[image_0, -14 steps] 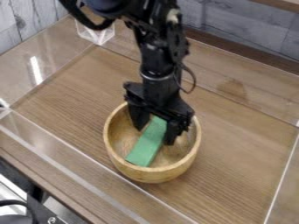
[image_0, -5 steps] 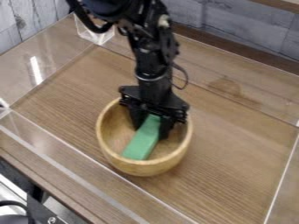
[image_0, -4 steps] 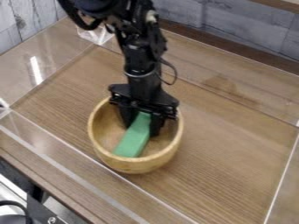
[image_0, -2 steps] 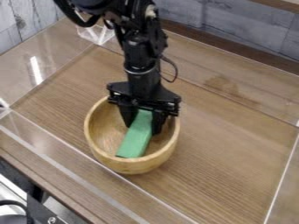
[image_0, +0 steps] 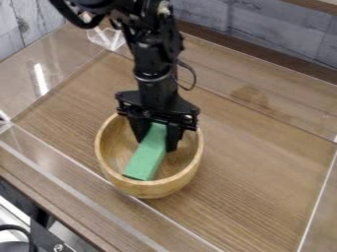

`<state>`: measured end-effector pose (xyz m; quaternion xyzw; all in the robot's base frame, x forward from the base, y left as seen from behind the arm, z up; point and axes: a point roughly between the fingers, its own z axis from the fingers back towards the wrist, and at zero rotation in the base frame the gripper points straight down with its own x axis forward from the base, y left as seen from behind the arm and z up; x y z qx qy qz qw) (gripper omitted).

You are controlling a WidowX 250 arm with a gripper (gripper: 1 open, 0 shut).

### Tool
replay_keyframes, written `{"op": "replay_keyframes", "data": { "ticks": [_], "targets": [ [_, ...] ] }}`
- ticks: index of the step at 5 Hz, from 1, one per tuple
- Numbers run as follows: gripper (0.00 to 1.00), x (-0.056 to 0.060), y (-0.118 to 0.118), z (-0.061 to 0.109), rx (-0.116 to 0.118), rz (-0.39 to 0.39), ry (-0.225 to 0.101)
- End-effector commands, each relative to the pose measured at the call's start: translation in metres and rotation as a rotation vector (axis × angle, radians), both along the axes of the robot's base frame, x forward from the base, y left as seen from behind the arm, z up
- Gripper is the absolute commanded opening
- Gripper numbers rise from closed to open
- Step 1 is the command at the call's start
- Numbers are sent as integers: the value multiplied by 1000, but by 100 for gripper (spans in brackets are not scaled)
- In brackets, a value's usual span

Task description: Move green object from inside the wooden bowl to the table next to it

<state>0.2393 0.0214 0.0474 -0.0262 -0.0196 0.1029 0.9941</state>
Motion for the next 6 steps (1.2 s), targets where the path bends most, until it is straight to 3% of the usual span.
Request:
{"op": "replay_keyframes", "data": {
  "ticks": [1, 2, 4, 6],
  "targets": [
    [0, 10, 11, 16, 3, -32, -43],
    [0, 15, 20, 21, -2, -62, -39],
    [0, 20, 11, 27, -9, -49, -35],
    [0, 25, 6, 43, -13, -38, -27]
  ]
}}
